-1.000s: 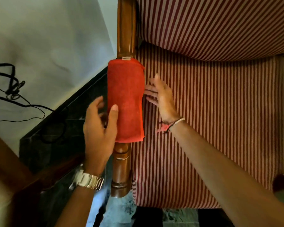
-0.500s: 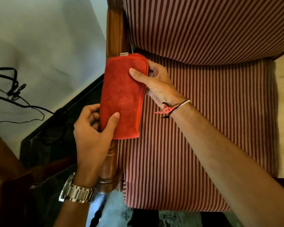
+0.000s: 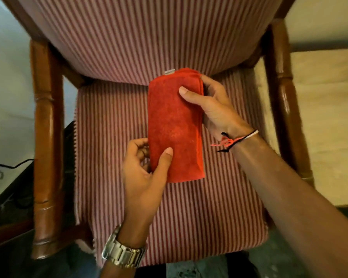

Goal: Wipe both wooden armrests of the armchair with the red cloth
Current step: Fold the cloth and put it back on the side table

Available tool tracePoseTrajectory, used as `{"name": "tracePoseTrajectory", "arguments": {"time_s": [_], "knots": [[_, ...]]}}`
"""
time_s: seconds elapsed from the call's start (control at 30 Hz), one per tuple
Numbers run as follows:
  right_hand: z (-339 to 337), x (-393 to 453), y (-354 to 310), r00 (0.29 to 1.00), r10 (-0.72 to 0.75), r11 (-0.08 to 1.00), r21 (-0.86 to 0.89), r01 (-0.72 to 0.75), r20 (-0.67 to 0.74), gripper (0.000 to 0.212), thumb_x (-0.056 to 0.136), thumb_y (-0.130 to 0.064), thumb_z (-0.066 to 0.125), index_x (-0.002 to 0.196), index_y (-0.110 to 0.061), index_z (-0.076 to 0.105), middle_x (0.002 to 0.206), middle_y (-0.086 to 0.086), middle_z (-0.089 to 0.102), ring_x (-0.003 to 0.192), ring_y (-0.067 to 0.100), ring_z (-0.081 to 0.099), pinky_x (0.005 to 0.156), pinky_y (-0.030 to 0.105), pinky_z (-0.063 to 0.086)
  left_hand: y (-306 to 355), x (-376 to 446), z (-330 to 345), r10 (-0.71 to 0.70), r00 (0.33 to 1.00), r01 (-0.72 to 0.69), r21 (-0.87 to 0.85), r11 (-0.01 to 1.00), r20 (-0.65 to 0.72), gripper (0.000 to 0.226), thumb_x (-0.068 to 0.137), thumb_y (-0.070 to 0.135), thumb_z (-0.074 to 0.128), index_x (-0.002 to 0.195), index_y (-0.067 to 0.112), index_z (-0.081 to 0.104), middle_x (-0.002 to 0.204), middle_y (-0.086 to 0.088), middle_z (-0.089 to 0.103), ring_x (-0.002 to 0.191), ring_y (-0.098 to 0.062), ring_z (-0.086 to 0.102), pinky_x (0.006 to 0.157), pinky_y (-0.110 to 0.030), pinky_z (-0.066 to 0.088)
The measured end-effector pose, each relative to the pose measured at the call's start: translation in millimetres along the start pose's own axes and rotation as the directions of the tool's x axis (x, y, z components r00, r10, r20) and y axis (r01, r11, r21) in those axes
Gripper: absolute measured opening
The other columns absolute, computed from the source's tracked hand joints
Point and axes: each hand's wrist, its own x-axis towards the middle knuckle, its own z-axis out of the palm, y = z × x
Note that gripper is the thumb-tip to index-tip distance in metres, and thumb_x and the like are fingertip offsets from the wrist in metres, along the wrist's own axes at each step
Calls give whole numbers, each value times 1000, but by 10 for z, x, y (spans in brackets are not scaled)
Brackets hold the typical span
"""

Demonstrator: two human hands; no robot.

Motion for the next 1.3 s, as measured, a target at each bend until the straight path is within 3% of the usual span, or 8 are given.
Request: {"name": "tracePoseTrajectory", "arguments": {"time_s": [0.03,0.1,0.67,0.87,1.07,1.13,1.23,1.3], "knots": [[2,24,26,1000,12,999,29,-13,21,31,94,-5,68,125,-5,65,116,13,74,109,21,70,99,37,58,-36,-10,-7,2,1000,-3,17,1000,30,24,88,21,74,101,30,56,102,3,74,93,-9,74,81,-31,61],[-1232,-371,-284,999,-30,1000,0,30,-32,23,94,-3,66,116,-10,68,103,5,74,98,14,71,90,29,59,85,-540,1180,-23,994,24,-12,1000,109,25,85,26,73,102,28,55,102,2,74,92,-8,74,80,-29,60],[-3734,-809,-541,986,7,1000,-16,-10,-167,24,96,-4,65,119,-10,66,99,0,74,90,8,73,77,22,58,31,-1355,3585,-136,966,158,-87,984,218,38,92,28,69,125,20,52,118,1,72,103,-10,74,78,-24,62],[-4322,-654,-380,977,75,997,-6,-78,-197,23,95,-3,65,117,-9,67,102,4,73,96,16,71,88,28,60,-170,-1354,4205,-168,961,168,19,986,218,33,94,33,67,123,27,52,116,9,70,103,-2,72,81,-22,61],[-4588,-279,-1,952,223,959,-128,-253,-209,25,95,-3,65,120,-4,66,120,17,69,112,32,67,108,51,52,-589,-1129,4580,-305,939,272,198,942,159,28,98,40,61,120,30,47,105,19,63,102,-11,69,81,-29,59],[-4662,-149,139,941,283,924,-211,-319,-185,24,97,-1,62,120,1,64,121,18,68,113,33,66,110,53,50,-767,-1021,4695,-354,927,310,282,908,122,28,99,38,60,121,26,48,106,11,66,100,-16,69,73,-22,56],[-4779,-25,296,917,362,852,-338,-398,-169,22,98,-1,60,120,0,63,122,16,67,115,31,65,111,53,49,-993,-857,4842,-422,902,366,356,860,93,37,98,33,63,127,14,51,124,-8,68,109,-25,69,84,-31,58],[-4838,-4,360,915,373,804,-440,-401,-152,44,98,-5,62,141,1,52,140,18,61,132,34,58,116,51,45,-1090,-768,4893,-442,893,364,438,822,87,41,94,34,68,126,13,54,121,-8,68,110,-29,68,86,-37,57]]}}
